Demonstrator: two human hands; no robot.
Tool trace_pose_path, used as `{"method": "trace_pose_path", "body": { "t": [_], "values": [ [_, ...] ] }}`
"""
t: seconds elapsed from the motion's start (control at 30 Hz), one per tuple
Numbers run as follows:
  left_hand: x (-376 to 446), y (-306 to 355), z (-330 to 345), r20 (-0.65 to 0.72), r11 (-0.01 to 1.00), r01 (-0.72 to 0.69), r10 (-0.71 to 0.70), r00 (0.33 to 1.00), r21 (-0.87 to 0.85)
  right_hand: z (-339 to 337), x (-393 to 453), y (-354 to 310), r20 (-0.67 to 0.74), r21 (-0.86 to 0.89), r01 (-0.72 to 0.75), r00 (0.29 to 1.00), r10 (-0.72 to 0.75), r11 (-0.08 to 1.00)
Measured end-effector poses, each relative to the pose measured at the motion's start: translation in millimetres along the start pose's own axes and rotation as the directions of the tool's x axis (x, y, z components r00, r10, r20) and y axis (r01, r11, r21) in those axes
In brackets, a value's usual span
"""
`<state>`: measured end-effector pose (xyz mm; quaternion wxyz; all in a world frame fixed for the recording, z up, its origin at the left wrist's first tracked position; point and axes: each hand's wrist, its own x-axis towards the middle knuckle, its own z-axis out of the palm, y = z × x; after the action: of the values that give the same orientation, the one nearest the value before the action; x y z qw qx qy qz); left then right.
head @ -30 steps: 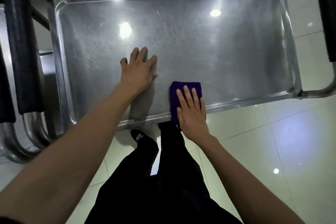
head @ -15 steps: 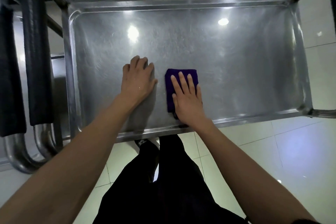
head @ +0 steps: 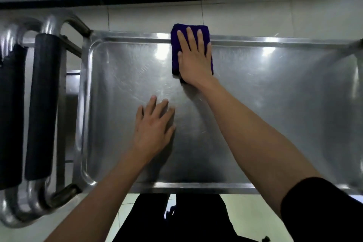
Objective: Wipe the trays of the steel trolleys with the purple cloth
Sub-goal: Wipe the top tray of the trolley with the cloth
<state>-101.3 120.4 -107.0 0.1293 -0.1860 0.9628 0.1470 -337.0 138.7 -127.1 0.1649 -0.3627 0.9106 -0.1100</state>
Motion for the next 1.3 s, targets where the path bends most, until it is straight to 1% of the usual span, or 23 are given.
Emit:
{"method": "trace_pose_path", "body": {
  "t": [0.13,0.23,0.33,0.47,0.63,0.83,1.0,1.17,1.3],
  "values": [
    [-2.0,2.3,-4.8,0.052,1.0,0.028,-0.029,0.998,0.007,-8.2,27.5,-6.6,0.02,0.01,0.007,1.0,-0.008,1.0],
    [-12.8,-8.8,-5.1,0.044,0.998,0.066,-0.066,0.997,-0.001,-4.8,16.3,-10.3,-0.003,0.013,0.004,1.0,-0.004,1.0],
    [-20.0,-23.1,-0.3,0.058,0.998,0.068,-0.069,0.996,0.013,9.5,-17.5,-15.8,0.002,-0.014,0.019,1.0,-0.019,1.0],
    [-18.4,-32.8,0.8,0.108,1.0,0.0,-0.003,0.994,0.03,29.2,-81.0,-22.8,0.039,-0.014,0.004,0.999,-0.003,1.0],
    [-21.1,-48.3,-1.3,0.131,0.997,-0.077,0.079,0.988,-0.024,56.4,-181.7,-30.8,0.051,-0.002,-0.062,0.997,0.062,0.998],
    [-24.5,-53.5,-1.3,0.092,0.991,-0.133,0.135,0.987,-0.029,91.7,-294.5,-52.8,0.045,-0.038,-0.153,0.987,0.155,0.987],
    [-30.9,-53.7,-4.9,0.047,0.991,-0.136,0.136,0.99,-0.01,105.8,-349.5,-64.0,0.045,-0.079,-0.166,0.984,0.17,0.983],
    [-31.9,-54.2,-6.3,0.026,0.988,-0.157,0.157,0.987,-0.003,108.6,-363.8,-71.0,0.048,-0.098,-0.188,0.98,0.193,0.977],
    [-30.2,-67.0,-6.6,-0.021,0.993,-0.117,0.117,0.993,0.016,105.1,-350.4,-71.5,0.069,-0.081,-0.174,0.981,0.18,0.981]
  ]
}}
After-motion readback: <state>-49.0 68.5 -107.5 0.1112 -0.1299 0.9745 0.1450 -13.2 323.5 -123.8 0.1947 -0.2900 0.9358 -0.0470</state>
